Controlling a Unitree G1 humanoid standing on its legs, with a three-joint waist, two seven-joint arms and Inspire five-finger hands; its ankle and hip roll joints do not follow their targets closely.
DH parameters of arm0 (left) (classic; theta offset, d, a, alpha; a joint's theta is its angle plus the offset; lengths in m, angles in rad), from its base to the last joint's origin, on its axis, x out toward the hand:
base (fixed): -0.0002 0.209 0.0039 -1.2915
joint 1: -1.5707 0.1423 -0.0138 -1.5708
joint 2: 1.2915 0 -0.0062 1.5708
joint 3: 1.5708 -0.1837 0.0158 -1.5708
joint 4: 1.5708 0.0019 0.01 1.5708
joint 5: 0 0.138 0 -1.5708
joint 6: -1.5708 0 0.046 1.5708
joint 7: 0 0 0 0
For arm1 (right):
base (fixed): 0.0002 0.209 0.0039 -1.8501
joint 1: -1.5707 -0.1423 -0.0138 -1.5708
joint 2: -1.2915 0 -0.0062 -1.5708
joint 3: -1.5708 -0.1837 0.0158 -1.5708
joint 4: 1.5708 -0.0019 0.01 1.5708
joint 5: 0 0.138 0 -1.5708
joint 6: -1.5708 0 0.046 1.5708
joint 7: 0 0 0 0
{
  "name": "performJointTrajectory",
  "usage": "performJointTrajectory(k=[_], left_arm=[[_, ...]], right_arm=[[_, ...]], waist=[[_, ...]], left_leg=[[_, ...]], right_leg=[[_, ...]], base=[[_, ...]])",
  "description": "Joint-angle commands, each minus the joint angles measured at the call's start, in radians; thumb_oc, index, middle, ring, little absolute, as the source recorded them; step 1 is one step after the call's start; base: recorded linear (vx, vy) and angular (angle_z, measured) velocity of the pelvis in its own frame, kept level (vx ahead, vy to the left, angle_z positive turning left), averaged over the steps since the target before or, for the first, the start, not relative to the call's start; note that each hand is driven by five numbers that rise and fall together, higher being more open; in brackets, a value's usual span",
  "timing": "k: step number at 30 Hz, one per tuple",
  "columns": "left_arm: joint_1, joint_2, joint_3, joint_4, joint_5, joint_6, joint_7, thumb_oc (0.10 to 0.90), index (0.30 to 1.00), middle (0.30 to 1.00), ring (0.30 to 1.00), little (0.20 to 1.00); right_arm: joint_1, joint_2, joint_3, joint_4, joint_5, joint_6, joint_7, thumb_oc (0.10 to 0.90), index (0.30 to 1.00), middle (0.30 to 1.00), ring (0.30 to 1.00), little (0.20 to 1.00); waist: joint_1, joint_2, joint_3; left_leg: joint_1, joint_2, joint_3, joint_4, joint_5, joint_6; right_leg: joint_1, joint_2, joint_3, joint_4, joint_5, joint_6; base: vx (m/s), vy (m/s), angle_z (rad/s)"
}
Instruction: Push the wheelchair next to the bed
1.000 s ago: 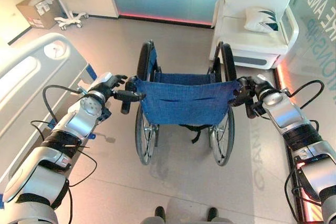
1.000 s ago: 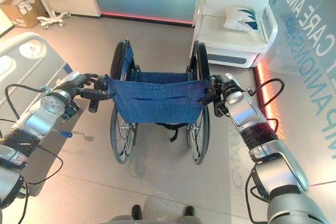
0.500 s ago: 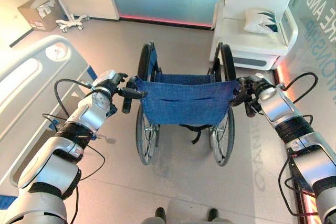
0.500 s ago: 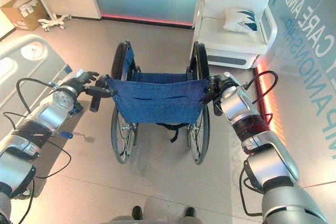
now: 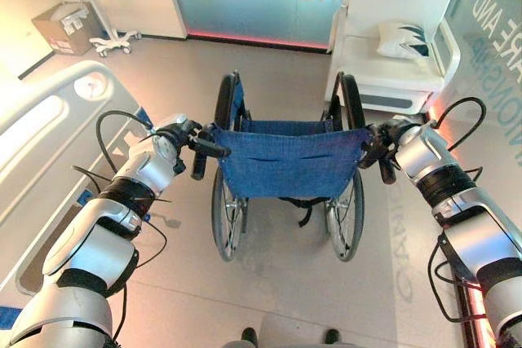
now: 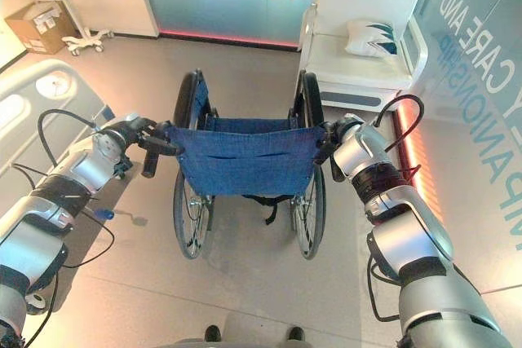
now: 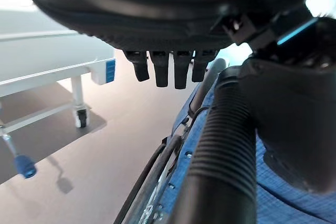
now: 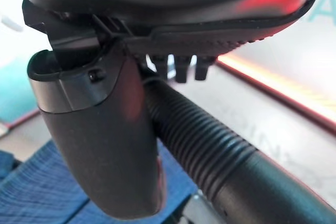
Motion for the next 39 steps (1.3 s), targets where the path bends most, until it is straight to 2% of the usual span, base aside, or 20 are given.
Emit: performJointTrajectory(k=[1,6,12,27,31,36,37,38,39], left_arm=[[-0.159,0.036,-0.073,0.165,0.134,0.067,-0.074,0.800,0.900,0.900,0.900,0.900],[-0.171,0.011,-0.098,0.207,0.201,0.099,-0.182,0.800,0.900,0.900,0.900,0.900],[-0.167,-0.013,-0.107,0.225,0.204,0.102,-0.214,0.800,0.900,0.900,0.900,0.900],[-0.113,-0.114,-0.096,0.230,0.189,0.106,-0.223,0.800,0.900,0.900,0.900,0.900],[-0.085,-0.132,-0.082,0.222,0.194,0.134,-0.213,0.800,0.900,0.900,0.900,0.900],[-0.054,-0.151,-0.077,0.226,0.219,0.138,-0.214,0.800,0.900,0.900,0.900,0.900],[-0.047,-0.156,-0.077,0.224,0.221,0.129,-0.214,0.780,0.869,0.869,0.869,0.869],[-0.047,-0.156,-0.077,0.224,0.221,0.128,-0.214,0.780,0.869,0.869,0.869,0.869],[-0.043,-0.159,-0.077,0.224,0.218,0.115,-0.207,0.590,0.585,0.585,0.585,0.585]], right_arm=[[-0.091,-0.108,0.131,0.146,-0.084,0.010,-0.002,0.800,0.900,0.900,0.900,0.900],[-0.105,-0.084,0.140,0.156,-0.011,-0.030,-0.026,0.800,0.900,0.900,0.900,0.900],[-0.110,-0.064,0.138,0.134,0.055,-0.033,-0.091,0.800,0.900,0.900,0.900,0.900],[-0.079,-0.045,0.117,0.133,0.117,-0.033,-0.132,0.800,0.900,0.900,0.900,0.900],[-0.056,-0.037,0.110,0.103,0.150,-0.021,-0.121,0.800,0.900,0.900,0.900,0.900],[-0.033,-0.032,0.111,0.077,0.095,0.003,-0.060,0.800,0.900,0.900,0.900,0.900],[-0.028,-0.029,0.114,0.077,0.079,0.002,-0.031,0.634,0.651,0.651,0.651,0.651],[-0.028,-0.029,0.114,0.077,0.075,0.002,-0.026,0.634,0.651,0.651,0.651,0.651],[-0.025,-0.026,0.115,0.080,0.061,0.000,-0.006,0.483,0.425,0.425,0.425,0.425]], waist=[[-0.015,0.012,-0.026],[-0.017,0.015,-0.026],[-0.022,0.015,-0.026],[-0.036,0.011,-0.029],[-0.039,0.009,-0.023],[-0.043,0.006,-0.015],[-0.043,0.007,-0.013],[-0.043,0.007,-0.013],[-0.043,0.007,-0.011]], left_leg=[[0.006,-0.071,0.009,0.042,-0.095,0.030],[0.007,-0.073,0.008,0.042,-0.093,0.028],[0.006,-0.074,0.013,0.047,-0.094,0.029],[0.012,-0.071,0.020,0.046,-0.095,0.028],[0.012,-0.070,0.020,0.044,-0.094,0.027],[0.010,-0.069,0.021,0.043,-0.092,0.027],[0.009,-0.069,0.021,0.042,-0.091,0.026],[0.009,-0.069,0.021,0.042,-0.091,0.026],[0.009,-0.069,0.021,0.041,-0.090,0.026]], right_leg=[[-0.006,0.032,0.023,0.025,-0.002,-0.012],[-0.003,0.031,0.023,0.022,0.002,-0.010],[-0.004,0.029,0.029,0.022,0.004,-0.009],[-0.002,0.037,0.044,0.020,0.002,-0.010],[-0.003,0.038,0.048,0.021,0.002,-0.010],[-0.006,0.039,0.053,0.020,0.003,-0.012],[-0.007,0.039,0.054,0.020,0.003,-0.013],[-0.007,0.039,0.054,0.020,0.003,-0.013],[-0.007,0.039,0.054,0.020,0.003,-0.013]], base=[[0.00,0.000,0.00],[0.00,0.000,0.00],[0.00,0.000,0.00],[0.00,0.000,0.00],[0.00,0.000,0.00],[0.00,0.000,0.00],[0.00,0.000,0.00],[0.00,0.000,0.00],[0.00,0.000,0.00]])
